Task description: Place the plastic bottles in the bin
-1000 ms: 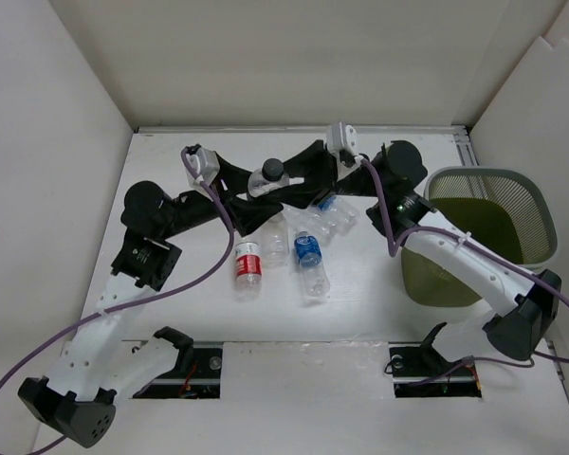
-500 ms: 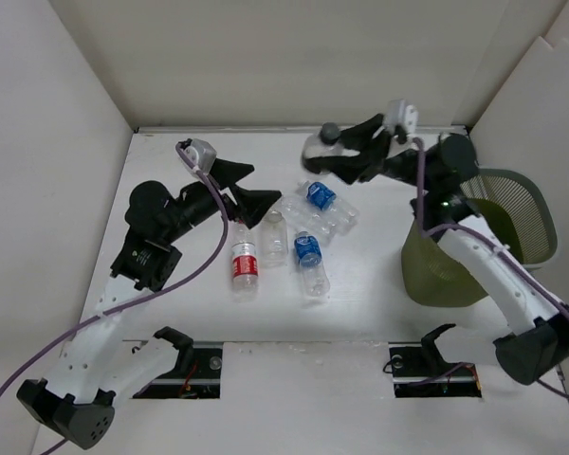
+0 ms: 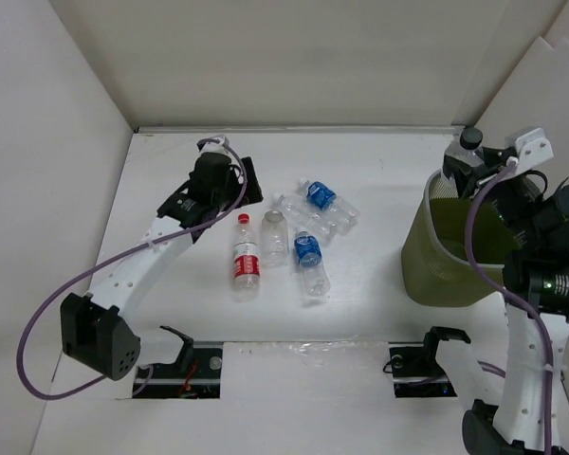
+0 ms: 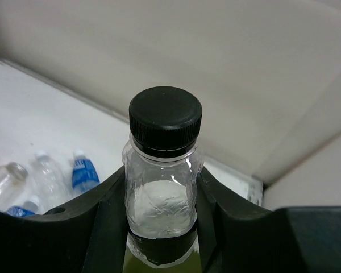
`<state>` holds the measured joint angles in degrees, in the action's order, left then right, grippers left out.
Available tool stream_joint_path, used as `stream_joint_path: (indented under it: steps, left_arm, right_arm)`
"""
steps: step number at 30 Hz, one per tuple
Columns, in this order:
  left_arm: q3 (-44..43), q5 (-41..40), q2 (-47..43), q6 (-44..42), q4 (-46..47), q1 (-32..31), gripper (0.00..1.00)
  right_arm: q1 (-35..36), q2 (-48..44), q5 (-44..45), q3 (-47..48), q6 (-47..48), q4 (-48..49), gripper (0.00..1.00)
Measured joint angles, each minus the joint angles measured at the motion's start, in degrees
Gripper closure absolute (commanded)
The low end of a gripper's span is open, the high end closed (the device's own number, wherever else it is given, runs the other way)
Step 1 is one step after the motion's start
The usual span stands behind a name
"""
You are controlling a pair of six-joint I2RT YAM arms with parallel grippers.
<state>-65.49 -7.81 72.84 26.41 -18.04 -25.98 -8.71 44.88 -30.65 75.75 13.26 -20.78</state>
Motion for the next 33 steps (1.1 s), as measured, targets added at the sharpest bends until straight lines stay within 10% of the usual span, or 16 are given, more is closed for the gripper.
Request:
stream_joint_path:
  steps: [4, 5, 7, 21, 33]
  left_arm:
    - [-0.3, -1.4, 3.0, 2.1, -4.1, 0.0, 0.00]
    - [-0.3, -1.5, 3.2, 2.5, -4.8, 0.0, 0.00]
    - [-0.3, -1.6, 3.3, 3.1, -6.0, 0.0, 0.00]
    - [4.8, 1.0, -0.5, 6.3, -11.2, -0.9, 0.00]
    - [15.3, -1.8, -0.9, 19.8, -13.6, -15.1, 0.00]
  right_arm:
    - [-0.2, -1.3, 7.1, 0.0, 2.9, -9.2, 0.57]
    - [-0.2, -1.6, 8.6, 0.0, 3.3, -10.6, 0.27]
    - [-0.2, -2.1, 11.2, 0.0, 3.7, -13.3, 0.00]
    - [-0.2, -5.7, 13.0, 2.2, 6.1, -18.3, 0.00]
    - [-0.2, -8.7, 8.2, -2.2, 6.5, -17.7, 0.00]
